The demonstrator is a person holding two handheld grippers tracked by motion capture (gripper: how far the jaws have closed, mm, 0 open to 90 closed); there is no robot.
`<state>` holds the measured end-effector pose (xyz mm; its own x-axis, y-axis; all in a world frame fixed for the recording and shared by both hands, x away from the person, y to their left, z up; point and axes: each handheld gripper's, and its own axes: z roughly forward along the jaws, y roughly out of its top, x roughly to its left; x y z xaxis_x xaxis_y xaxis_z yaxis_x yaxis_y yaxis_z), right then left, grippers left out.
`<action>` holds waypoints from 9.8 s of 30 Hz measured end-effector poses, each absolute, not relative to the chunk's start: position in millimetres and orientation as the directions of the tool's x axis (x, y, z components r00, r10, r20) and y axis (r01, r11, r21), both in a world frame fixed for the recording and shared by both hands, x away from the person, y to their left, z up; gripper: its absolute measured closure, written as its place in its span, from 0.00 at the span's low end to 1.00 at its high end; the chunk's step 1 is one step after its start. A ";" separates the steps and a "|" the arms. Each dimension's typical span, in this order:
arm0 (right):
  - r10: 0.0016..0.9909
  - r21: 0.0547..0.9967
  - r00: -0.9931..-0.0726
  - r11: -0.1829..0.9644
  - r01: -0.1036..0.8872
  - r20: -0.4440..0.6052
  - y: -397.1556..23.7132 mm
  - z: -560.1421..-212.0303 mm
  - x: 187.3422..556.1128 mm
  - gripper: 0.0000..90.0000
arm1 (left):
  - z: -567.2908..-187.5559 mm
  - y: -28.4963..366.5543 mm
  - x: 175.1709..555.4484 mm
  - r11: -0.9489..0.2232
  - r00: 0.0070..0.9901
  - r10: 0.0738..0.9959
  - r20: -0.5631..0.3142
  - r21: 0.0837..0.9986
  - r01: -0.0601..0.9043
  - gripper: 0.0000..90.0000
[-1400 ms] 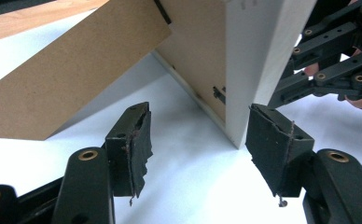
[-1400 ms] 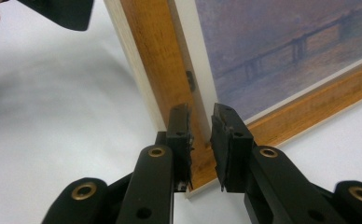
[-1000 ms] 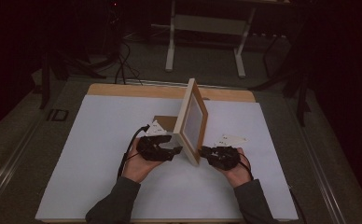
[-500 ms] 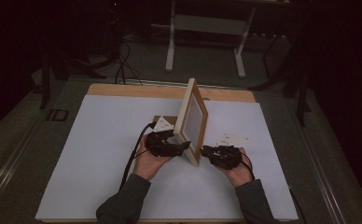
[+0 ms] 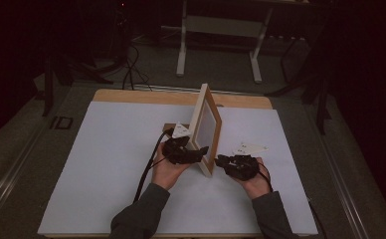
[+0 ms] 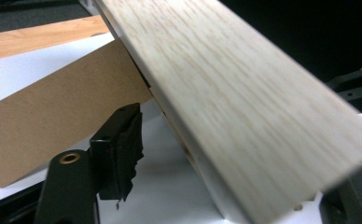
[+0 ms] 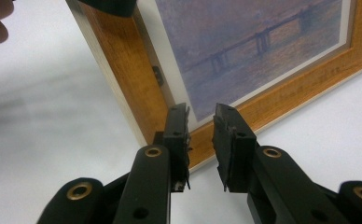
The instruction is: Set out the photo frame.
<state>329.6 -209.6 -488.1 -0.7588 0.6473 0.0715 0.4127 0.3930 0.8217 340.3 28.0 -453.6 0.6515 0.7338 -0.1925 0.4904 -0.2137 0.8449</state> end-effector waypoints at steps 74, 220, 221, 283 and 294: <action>0.651 0.822 -0.755 0.385 0.420 0.081 -214.0 -487.8 330.5 0.82 | -456.1 51.8 343.9 -0.045 0.488 0.837 -0.247 0.859 0.511 0.85; 0.731 0.815 -0.667 0.295 0.498 0.143 -262.1 -489.4 395.8 0.38 | -459.1 124.0 335.8 -0.148 0.729 0.608 -0.316 0.856 0.495 0.57; 0.724 0.816 -0.674 0.295 0.498 0.149 -261.8 -489.5 397.4 0.38 | -459.7 125.1 331.5 -0.138 0.716 0.628 -0.304 0.862 0.487 0.57; 0.637 0.800 -0.753 0.360 0.479 0.165 -257.7 -496.2 406.0 0.48 | -455.9 135.7 332.2 -0.083 0.662 0.683 -0.309 0.868 0.490 0.78; 0.637 0.801 -0.751 0.351 0.484 0.175 -262.9 -497.1 398.0 0.56 | -455.8 137.5 339.7 -0.091 0.663 0.687 -0.298 0.870 0.485 0.76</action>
<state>398.0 -262.9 -497.1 -0.7509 0.6367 0.1752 0.4845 0.3508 0.8014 339.7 137.5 -455.8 0.6632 0.6867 -0.2978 0.4850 -0.0912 0.8698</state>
